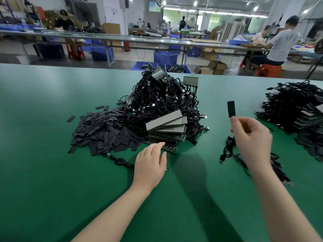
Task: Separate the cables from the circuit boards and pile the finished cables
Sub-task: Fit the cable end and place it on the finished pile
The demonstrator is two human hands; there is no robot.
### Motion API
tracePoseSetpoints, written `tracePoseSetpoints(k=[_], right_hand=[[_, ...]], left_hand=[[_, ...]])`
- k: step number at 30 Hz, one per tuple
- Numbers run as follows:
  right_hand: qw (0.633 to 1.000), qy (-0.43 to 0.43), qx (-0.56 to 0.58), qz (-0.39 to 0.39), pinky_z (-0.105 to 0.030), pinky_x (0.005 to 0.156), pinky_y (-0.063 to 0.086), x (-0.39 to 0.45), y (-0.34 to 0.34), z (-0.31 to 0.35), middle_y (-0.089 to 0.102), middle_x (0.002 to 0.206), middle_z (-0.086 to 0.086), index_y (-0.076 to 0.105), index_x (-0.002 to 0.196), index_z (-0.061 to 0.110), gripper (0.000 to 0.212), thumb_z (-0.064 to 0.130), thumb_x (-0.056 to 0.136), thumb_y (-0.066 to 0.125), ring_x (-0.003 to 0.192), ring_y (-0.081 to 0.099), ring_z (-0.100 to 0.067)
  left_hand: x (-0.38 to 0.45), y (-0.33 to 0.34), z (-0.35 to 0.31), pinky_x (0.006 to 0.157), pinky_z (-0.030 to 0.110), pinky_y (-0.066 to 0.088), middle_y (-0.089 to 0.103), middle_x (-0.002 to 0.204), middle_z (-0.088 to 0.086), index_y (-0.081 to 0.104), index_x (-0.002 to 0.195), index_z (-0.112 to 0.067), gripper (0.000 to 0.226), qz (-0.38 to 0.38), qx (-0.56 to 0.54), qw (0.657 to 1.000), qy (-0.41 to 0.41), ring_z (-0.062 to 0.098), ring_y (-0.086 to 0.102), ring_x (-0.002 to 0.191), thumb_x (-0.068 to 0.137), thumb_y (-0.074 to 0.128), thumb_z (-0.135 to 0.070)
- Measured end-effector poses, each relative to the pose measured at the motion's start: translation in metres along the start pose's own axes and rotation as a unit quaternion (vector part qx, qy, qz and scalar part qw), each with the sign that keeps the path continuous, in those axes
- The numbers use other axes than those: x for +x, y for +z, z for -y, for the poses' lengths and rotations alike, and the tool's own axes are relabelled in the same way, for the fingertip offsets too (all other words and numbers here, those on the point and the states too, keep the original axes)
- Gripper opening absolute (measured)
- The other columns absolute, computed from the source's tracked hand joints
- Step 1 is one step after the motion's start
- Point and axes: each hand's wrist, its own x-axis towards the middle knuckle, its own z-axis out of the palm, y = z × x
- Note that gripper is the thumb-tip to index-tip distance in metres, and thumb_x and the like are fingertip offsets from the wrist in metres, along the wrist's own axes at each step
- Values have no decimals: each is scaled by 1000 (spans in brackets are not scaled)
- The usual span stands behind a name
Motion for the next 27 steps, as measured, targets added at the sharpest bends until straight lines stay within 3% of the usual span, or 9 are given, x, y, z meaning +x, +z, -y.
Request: tracePoseSetpoints(k=[2, 5, 7, 9, 13, 17, 20, 24, 27], right_hand=[[982, -9, -182, 38, -31, 63, 44, 35, -24, -9, 64, 70, 10, 63, 81, 30, 18, 41, 95, 59, 68, 61, -21], [892, 17, -437, 119, -31, 61, 44, 68, -31, -46, 65, 76, -4, 66, 85, 22, 23, 37, 99, 55, 71, 60, -29], [844, 32, -508, 167, -29, 62, 45, 68, -25, -75, 64, 80, -7, 68, 91, 14, 27, 32, 101, 51, 73, 61, -28], [825, 32, -531, 190, -30, 64, 49, 60, -19, -103, 67, 87, -7, 69, 98, 14, 29, 32, 103, 47, 81, 63, -28], [838, -17, -530, 127, -36, 75, 44, 51, -8, -122, 67, 101, -13, 70, 108, 13, 28, 30, 101, 50, 95, 61, -34], [925, -124, -358, -22, -49, 83, 40, 49, 23, -83, 63, 111, -25, 63, 121, 5, 29, 18, 95, 61, 99, 58, -44], [932, -246, -261, -43, -43, 82, 36, 33, 60, -31, 64, 110, -16, 60, 122, 12, 32, 27, 95, 54, 97, 58, -36], [909, -385, -154, 43, -43, 78, 48, -16, 121, 31, 66, 103, -9, 68, 113, 13, 28, 22, 90, 56, 90, 62, -33], [879, -367, -187, 241, -42, 82, 48, -56, 169, 52, 65, 109, -3, 63, 121, 18, 27, 20, 96, 53, 99, 60, -29]], left_hand=[[0, 0, 0, 99, 31, 38, 61, 128, -7, 57, 130, -21, 34, -4, 7, 1000, 2, 14, 54, 119, 99, 47, -29], [-2, -1, -1, 95, 33, 42, 65, 119, -7, 62, 123, -21, 29, -19, 20, 1000, 2, 15, 59, 112, 96, 54, -25], [-2, -2, -1, 91, 33, 43, 66, 113, -10, 63, 121, -22, 29, -15, 32, 999, 0, 14, 61, 105, 92, 58, -23], [-1, -3, 1, 85, 30, 41, 65, 108, -13, 60, 123, -27, 33, 16, 19, 999, -22, 11, 60, 100, 90, 56, -26], [2, -5, 5, 78, 27, 42, 60, 98, -19, 58, 120, -34, 32, 101, -15, 995, -21, 5, 55, 94, 89, 52, -32], [13, -6, 12, 93, 30, 43, 58, 111, -14, 58, 122, -32, 33, 232, -25, 972, 35, 8, 50, 107, 90, 51, -39], [13, -2, 21, 95, 30, 41, 54, 109, -11, 61, 119, -29, 32, 261, 0, 961, 91, 10, 47, 105, 93, 51, -45], [8, 3, 23, 85, 32, 43, 59, 98, -4, 66, 104, -23, 27, 157, 26, 985, 65, 18, 53, 95, 93, 54, -44], [6, 3, 22, 79, 35, 46, 65, 96, 3, 64, 103, -14, 20, 93, 50, 993, -53, 25, 58, 94, 93, 53, -28]])
